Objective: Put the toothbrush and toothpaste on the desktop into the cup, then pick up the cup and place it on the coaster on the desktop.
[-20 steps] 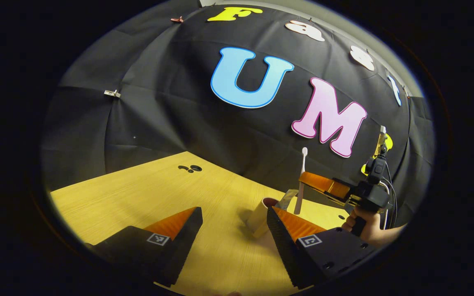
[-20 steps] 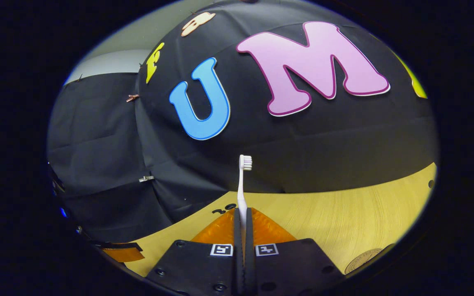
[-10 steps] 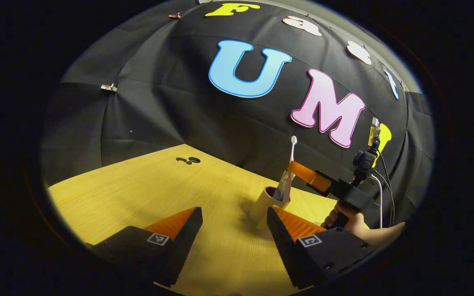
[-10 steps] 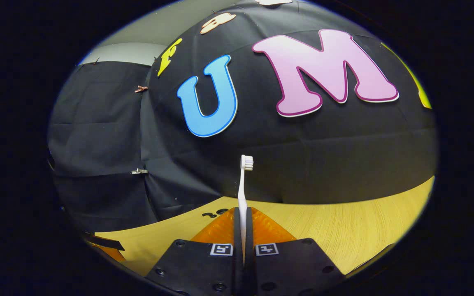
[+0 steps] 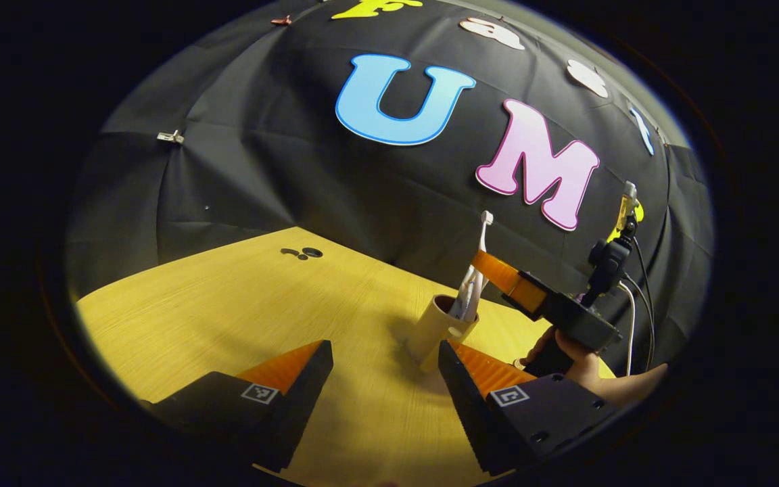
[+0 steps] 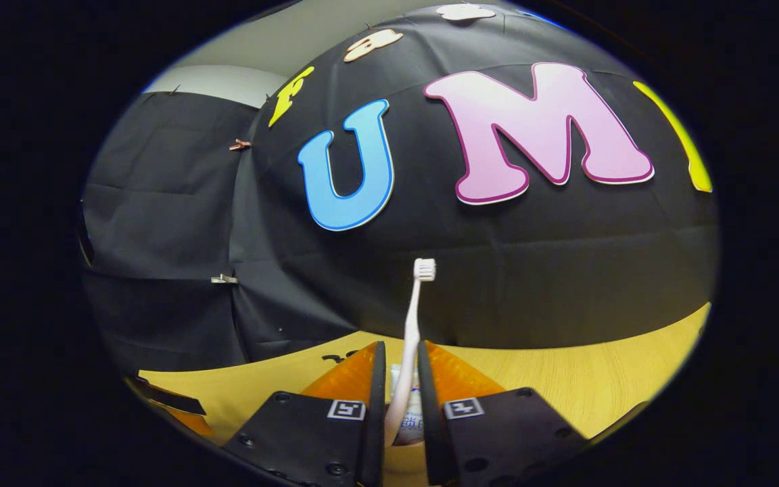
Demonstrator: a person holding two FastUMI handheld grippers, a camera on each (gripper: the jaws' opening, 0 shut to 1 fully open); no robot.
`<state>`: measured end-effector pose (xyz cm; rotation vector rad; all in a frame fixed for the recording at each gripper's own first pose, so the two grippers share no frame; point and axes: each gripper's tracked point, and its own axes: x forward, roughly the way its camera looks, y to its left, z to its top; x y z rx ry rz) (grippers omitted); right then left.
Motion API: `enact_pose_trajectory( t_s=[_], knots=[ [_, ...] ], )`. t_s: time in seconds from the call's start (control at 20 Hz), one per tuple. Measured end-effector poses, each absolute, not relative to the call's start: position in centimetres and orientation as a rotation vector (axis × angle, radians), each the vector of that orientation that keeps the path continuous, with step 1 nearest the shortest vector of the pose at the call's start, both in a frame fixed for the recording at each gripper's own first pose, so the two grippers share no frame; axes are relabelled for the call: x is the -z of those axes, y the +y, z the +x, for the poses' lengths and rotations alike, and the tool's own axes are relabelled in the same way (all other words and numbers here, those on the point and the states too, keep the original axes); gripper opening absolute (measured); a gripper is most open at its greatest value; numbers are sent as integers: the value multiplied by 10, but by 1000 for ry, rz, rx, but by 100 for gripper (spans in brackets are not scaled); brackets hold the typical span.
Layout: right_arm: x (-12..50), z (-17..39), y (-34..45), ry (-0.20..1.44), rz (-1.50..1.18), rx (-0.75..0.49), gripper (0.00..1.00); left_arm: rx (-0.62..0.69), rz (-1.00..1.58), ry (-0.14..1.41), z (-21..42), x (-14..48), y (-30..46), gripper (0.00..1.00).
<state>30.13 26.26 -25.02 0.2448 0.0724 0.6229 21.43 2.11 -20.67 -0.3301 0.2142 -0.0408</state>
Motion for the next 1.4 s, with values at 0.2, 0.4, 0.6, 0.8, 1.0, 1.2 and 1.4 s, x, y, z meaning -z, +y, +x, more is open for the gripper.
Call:
enact_pose_trajectory(
  t_s=[0.2,0.4,0.6,0.8,1.0,1.2,1.4],
  knots=[
    [247,287,262,68,227,-652,34,48,-324,220,213,207,16,98],
    [240,272,261,54,169,-682,55,49,-311,220,210,206,12,97],
    [225,250,245,42,165,-691,58,42,-312,218,204,204,12,97],
    [213,232,226,35,161,-688,79,37,-319,210,200,201,9,97],
    [221,216,211,107,161,-680,86,32,-309,211,199,193,8,97],
    [239,198,177,203,145,-644,99,78,-280,270,219,179,0,97],
    [251,178,138,287,126,-608,99,126,-203,387,250,175,-14,97]
  ],
)
